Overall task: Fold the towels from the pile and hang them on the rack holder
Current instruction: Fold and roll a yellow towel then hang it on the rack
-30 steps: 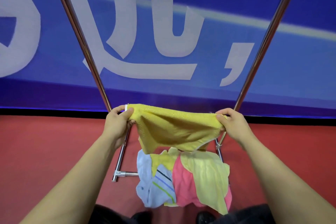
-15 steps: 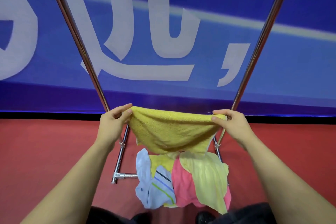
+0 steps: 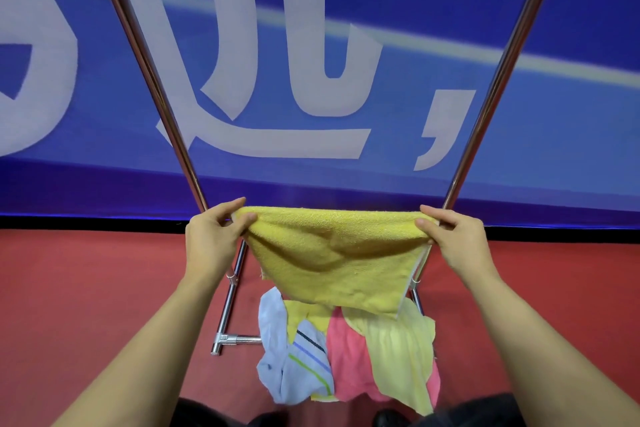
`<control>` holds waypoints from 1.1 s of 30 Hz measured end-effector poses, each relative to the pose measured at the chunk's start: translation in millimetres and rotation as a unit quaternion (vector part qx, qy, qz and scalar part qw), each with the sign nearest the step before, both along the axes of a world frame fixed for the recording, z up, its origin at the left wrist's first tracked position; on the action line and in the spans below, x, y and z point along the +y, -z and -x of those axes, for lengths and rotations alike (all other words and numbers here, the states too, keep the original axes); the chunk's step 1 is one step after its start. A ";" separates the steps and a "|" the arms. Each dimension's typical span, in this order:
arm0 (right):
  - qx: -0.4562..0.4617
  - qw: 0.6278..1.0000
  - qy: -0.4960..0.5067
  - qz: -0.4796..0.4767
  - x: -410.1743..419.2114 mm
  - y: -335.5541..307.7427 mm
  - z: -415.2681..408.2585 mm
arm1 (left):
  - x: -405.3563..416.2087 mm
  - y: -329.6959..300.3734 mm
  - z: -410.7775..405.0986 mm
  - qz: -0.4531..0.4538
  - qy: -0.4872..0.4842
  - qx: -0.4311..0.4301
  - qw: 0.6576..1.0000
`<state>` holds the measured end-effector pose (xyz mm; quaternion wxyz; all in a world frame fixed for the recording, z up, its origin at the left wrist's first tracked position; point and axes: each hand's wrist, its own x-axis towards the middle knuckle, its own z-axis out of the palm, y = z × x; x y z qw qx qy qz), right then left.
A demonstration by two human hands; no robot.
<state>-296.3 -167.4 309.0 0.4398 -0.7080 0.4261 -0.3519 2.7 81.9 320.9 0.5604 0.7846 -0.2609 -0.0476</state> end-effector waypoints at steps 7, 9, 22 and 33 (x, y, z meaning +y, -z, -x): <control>0.094 0.992 0.044 0.073 3.1 -1.7 -0.6 | 0.6 0.8 3.7 -0.053 -0.037 -0.055 0.996; 0.114 0.988 0.044 0.090 4.0 -2.5 -0.6 | 1.7 1.8 3.0 -0.066 -0.032 -0.074 0.995; -0.024 0.999 -0.019 -0.029 1.7 -11.1 7.4 | 3.4 5.0 -11.4 0.039 0.035 0.054 0.997; -0.169 0.972 0.007 -0.164 4.4 -2.4 3.3 | 3.7 11.4 -12.7 0.119 0.016 0.203 0.972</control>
